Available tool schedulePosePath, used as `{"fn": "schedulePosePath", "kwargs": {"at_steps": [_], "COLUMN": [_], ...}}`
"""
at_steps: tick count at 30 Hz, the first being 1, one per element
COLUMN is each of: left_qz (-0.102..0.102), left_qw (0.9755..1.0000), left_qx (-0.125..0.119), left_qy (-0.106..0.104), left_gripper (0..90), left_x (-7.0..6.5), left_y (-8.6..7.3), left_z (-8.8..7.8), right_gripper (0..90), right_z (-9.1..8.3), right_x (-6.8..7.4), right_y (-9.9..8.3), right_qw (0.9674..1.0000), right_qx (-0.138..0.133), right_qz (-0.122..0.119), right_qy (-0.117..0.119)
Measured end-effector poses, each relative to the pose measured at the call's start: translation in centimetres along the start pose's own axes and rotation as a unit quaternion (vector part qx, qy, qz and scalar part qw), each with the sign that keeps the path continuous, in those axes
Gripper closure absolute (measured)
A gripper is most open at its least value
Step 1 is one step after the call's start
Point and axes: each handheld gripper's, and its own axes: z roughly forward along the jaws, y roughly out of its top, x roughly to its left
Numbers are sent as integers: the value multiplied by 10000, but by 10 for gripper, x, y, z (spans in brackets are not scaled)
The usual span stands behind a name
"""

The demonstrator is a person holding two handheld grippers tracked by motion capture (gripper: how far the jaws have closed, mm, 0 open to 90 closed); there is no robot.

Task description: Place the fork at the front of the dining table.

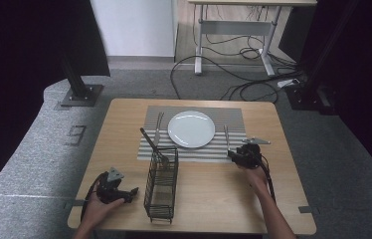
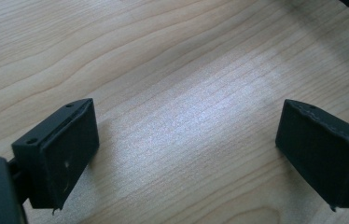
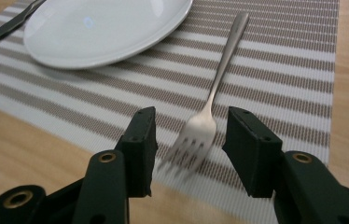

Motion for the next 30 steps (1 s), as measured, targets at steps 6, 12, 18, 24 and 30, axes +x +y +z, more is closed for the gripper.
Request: {"fn": "schedulePosePath", "kwargs": {"at_steps": [6, 12, 18, 24, 30], "left_qz": [-6, -7, -1, -2, -3], "left_qw": [10000, 10000, 10000, 10000, 10000], "left_qx": [2, 2, 2, 2, 2], "left_qy": [1, 0, -5, -5, -6], "left_gripper": [56, 55, 55, 56, 55], "left_x": [0, 0, 0, 0, 0], "left_y": [0, 0, 0, 0, 0], "left_z": [0, 0, 0, 0, 0], "right_gripper": [556, 571, 620, 635, 642], "right_z": [-7, 2, 10, 16, 22], "right_x": [0, 2, 4, 6, 4], "right_y": [-16, -23, -20, -16, -14], "right_qw": [9998, 9992, 9993, 9993, 9998], "right_qx": [116, 228, 213, 189, 35], "right_qz": [-155, -312, -294, -313, -126], "right_qy": [52, 73, -1, -110, -148]}}
